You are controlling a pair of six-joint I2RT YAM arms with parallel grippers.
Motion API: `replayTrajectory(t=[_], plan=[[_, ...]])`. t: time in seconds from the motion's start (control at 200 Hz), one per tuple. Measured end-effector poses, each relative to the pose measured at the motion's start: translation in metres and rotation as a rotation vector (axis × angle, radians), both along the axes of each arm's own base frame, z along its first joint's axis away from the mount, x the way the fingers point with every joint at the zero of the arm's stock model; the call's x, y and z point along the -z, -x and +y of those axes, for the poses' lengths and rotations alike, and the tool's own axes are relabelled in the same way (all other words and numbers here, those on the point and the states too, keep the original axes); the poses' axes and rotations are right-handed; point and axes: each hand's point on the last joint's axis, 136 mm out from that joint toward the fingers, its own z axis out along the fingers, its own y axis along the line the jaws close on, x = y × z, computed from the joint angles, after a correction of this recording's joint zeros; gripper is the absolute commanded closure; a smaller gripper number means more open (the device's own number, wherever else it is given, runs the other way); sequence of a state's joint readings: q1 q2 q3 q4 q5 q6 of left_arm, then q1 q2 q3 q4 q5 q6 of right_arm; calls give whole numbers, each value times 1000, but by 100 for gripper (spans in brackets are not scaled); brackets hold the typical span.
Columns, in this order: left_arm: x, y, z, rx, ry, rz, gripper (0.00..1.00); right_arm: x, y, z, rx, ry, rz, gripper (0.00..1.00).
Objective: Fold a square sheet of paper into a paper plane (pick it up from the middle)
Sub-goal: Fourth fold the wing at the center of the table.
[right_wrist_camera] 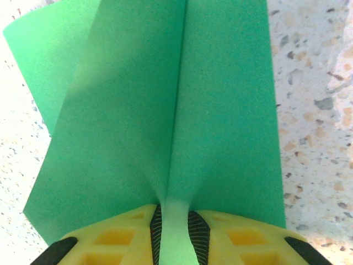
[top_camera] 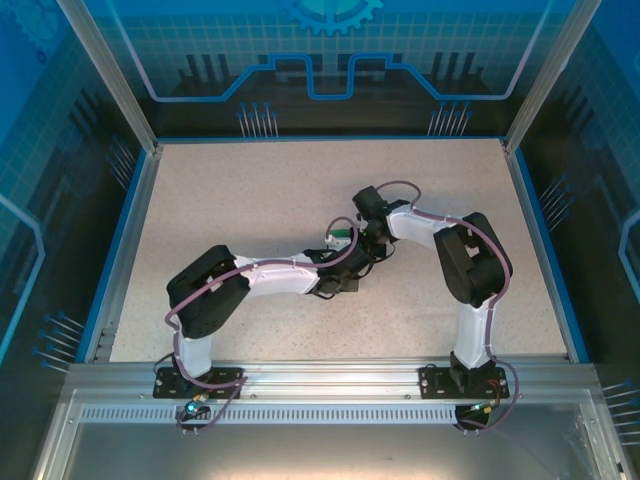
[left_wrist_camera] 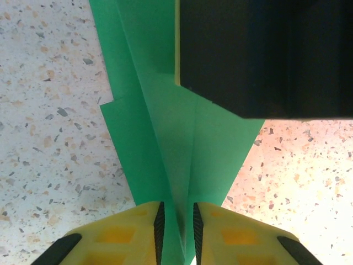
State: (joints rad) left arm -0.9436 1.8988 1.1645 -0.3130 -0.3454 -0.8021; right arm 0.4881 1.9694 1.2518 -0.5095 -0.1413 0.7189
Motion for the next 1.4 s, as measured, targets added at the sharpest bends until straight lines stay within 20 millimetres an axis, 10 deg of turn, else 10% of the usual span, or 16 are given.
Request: replayTrajectory(t=[1.4], plan=[[0, 8, 8, 5, 12, -37, 75, 1, 0, -1, 42, -94, 46, 76]])
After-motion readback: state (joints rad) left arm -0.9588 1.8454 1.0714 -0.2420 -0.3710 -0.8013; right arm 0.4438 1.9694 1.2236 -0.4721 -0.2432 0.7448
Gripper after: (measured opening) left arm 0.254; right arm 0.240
